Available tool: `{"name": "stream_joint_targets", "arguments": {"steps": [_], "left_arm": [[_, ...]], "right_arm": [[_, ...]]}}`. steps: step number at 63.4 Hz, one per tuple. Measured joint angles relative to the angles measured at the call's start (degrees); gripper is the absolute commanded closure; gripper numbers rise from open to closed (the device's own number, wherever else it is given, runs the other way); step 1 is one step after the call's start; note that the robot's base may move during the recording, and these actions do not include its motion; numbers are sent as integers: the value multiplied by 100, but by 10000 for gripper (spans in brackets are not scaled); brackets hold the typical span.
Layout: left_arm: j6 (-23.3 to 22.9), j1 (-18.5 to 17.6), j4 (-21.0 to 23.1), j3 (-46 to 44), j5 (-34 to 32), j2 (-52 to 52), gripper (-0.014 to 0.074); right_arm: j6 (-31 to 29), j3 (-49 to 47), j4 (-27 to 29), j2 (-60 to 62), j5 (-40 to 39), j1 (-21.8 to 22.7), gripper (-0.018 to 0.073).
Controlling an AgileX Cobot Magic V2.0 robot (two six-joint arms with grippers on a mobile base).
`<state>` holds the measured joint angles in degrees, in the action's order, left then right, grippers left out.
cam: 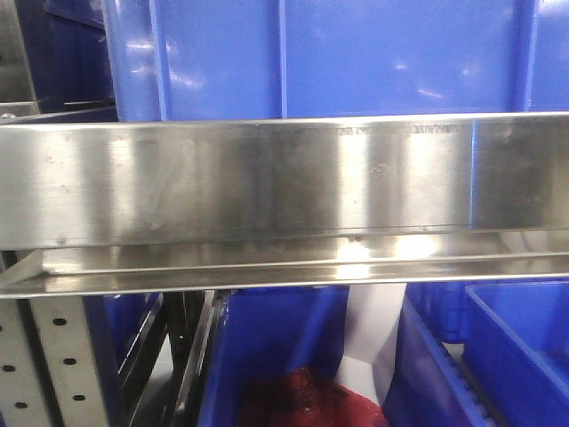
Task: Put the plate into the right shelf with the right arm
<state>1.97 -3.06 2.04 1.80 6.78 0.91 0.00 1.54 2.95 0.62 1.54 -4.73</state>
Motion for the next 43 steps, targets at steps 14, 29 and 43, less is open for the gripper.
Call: {"name": "stream_joint_targets", "arguments": {"steps": [14,29,43], "left_arm": [[0,0,0,0,0,0,643],[0,0,0,0,0,0,643],[0,0,0,0,0,0,643]], "right_arm": [[0,0,-12,0,0,0,505],[0,0,-12,0,0,0,505],[0,0,-12,0,0,0,505]]}}
